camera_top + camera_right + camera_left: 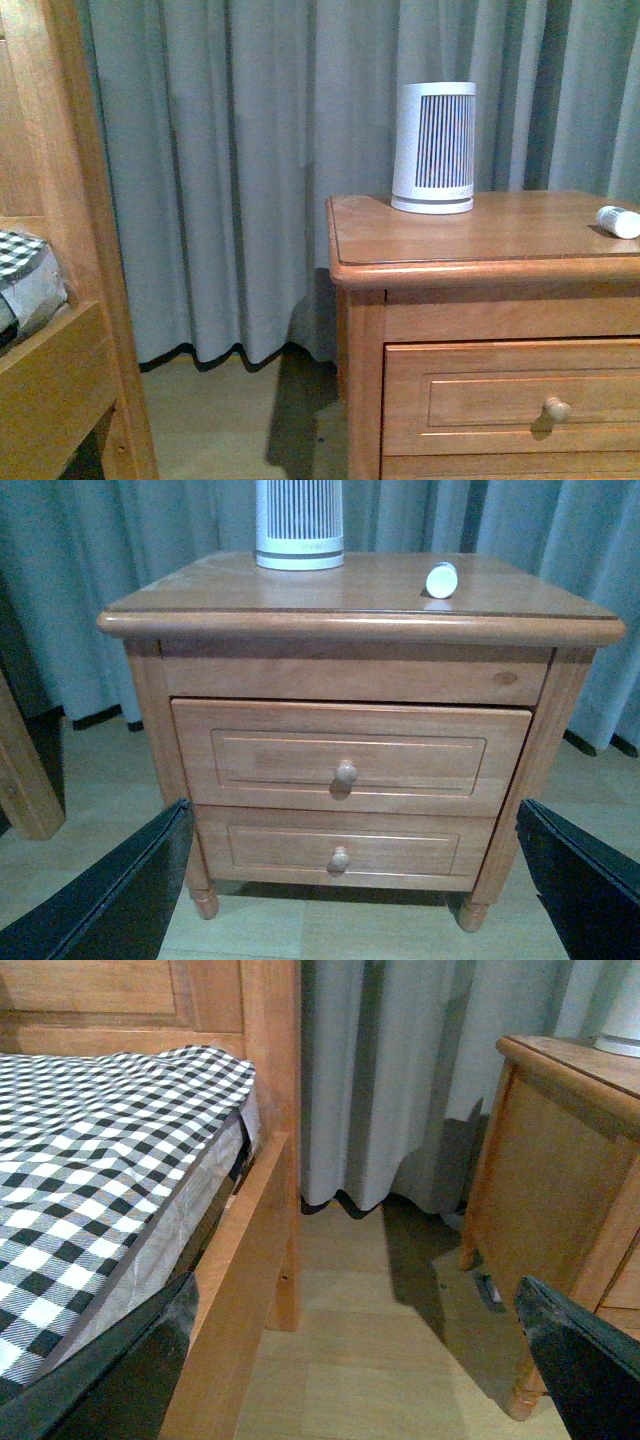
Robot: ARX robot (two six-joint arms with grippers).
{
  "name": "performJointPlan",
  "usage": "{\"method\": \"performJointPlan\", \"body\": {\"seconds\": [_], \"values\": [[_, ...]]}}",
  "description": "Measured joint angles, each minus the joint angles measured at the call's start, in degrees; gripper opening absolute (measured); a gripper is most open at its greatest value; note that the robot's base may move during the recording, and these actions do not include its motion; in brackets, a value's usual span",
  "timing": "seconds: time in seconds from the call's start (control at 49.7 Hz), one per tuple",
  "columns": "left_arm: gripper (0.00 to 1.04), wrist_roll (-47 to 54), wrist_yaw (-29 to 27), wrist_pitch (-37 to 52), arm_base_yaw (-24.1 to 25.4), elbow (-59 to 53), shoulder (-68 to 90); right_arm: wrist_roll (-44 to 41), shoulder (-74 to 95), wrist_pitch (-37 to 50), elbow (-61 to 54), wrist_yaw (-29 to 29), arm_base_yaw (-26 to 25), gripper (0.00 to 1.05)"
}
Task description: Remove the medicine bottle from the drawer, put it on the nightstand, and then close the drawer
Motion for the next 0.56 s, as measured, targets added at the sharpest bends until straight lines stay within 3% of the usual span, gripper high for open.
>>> {"method": "performJointPlan", "body": {"seconds": [0.564], "values": [[0.98,0.0,0.0,0.0,0.0,0.0,0.0,0.0,0.0,0.0,0.0,0.0,0.0,0.98]]}}
